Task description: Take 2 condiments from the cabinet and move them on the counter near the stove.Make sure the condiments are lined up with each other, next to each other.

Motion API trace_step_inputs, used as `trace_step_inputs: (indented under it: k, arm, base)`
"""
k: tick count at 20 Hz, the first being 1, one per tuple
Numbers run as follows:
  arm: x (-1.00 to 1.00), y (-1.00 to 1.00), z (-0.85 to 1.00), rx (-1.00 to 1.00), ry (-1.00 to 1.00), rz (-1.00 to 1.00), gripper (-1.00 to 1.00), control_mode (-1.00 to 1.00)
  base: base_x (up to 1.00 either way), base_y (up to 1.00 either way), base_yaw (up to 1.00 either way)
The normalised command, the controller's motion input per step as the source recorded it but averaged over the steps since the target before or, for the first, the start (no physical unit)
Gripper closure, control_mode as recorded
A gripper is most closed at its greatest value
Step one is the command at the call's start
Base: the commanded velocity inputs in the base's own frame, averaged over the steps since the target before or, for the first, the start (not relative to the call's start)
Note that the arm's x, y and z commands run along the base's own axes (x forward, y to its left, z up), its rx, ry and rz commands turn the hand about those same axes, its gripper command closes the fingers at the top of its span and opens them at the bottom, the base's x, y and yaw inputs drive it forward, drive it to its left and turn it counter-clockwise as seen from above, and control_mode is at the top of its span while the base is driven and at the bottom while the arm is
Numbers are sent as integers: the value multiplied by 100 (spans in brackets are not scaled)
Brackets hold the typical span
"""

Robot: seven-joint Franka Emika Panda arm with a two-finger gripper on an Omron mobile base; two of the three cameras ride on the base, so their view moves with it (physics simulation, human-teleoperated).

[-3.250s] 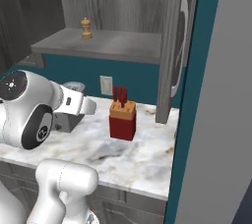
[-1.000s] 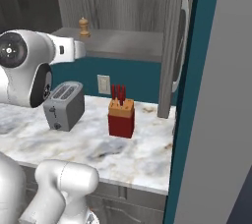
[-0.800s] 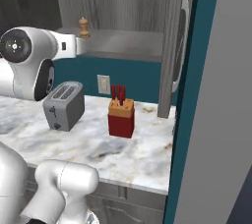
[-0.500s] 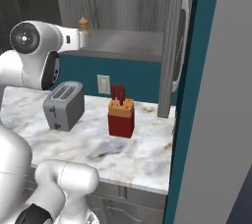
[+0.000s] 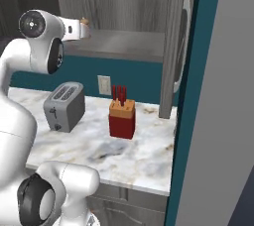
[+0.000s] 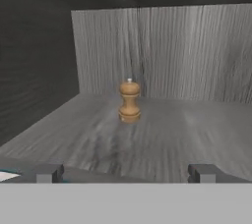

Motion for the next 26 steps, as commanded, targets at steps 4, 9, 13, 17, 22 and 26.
trace_step_inputs:
  k: [4, 9, 13, 17, 22, 26]
  arm:
    - [57, 18, 0, -2, 6, 0, -100, -100]
    - [51, 9, 0, -2, 16, 0, -100, -100]
    - [44, 3, 0, -3, 4, 0, -100, -100]
    - [31, 3, -16, -7, -5, 0, -100, -100]
    - [18, 0, -30, -10, -10, 0, -100, -100]
    - [13, 0, -2, -2, -1, 0, -100, -100]
  base:
    - [0, 0, 0]
    - [0, 0, 0]
    - [0, 0, 0]
    - [0, 0, 0]
    - [0, 0, 0]
    - [0, 0, 0]
